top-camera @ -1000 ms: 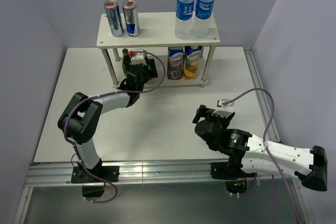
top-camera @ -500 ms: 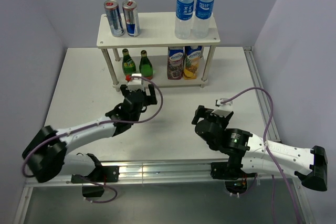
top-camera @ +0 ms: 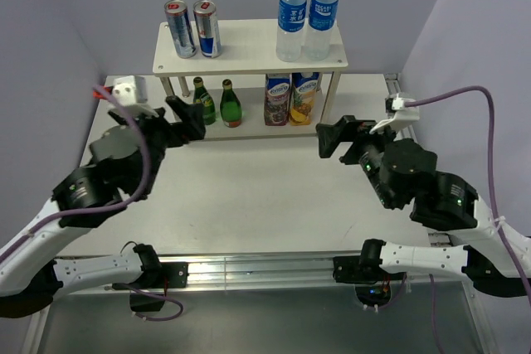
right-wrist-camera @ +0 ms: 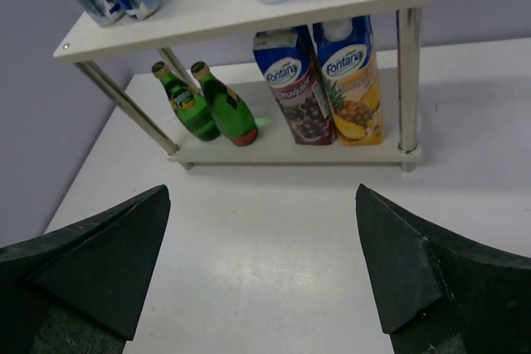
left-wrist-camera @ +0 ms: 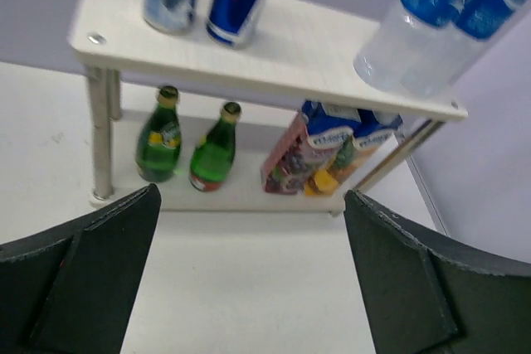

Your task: Place and organize the beverage onto the shelf

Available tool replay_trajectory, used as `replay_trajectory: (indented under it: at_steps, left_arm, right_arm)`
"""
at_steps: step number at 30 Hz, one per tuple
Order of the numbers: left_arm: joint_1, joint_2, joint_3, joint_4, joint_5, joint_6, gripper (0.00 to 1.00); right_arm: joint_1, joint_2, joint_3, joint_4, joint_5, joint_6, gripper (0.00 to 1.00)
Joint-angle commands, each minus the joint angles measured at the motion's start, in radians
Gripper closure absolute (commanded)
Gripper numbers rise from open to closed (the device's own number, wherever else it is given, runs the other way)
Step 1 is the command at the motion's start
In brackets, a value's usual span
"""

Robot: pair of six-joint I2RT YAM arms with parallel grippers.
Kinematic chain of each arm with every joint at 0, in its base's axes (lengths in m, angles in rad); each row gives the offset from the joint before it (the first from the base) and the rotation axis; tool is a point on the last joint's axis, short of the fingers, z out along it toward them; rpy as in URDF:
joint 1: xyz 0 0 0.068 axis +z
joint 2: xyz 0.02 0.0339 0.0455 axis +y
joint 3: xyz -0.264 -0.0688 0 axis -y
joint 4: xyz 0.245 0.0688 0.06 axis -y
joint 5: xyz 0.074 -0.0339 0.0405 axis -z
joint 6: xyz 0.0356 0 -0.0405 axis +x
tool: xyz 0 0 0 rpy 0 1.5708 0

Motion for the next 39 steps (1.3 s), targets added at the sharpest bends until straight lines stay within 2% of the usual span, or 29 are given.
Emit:
replay_trajectory:
  at_steps: [1,3,7,12,18,30,39]
  left_arm:
    - [-0.001,0.013,0.049,-0.228,-0.080,0.075,0.01]
    - [-0.001,-0.035,-0.011,-0.142,-0.061,0.151,0.01]
    - [0.002,-0.145,-0.152,0.016,0.002,0.191,0.01]
    - [0.020,-0.185,-0.200,0.024,-0.012,0.179,0.01]
    - [0.039,-0.162,-0.215,0.029,0.016,0.181,0.01]
    - [0.175,-0.145,-0.234,0.048,0.115,0.162,0.01]
    - [0.212,-0.133,-0.234,0.050,0.146,0.161,0.01]
  right_arm:
    - [0.006,0.016,0.067,-0.144,0.021,-0.068,0.00]
    - [0.006,-0.010,0.055,-0.132,0.024,-0.076,0.00]
    - [0.006,-0.081,0.002,-0.066,-0.023,-0.095,0.00]
    - [0.004,-0.138,-0.025,-0.026,-0.053,-0.122,0.00]
    - [0.006,-0.142,-0.036,0.001,-0.056,-0.156,0.00]
    - [0.004,-0.190,-0.108,0.121,-0.076,-0.225,0.00]
    - [0.006,-0.185,-0.127,0.144,-0.077,-0.233,0.00]
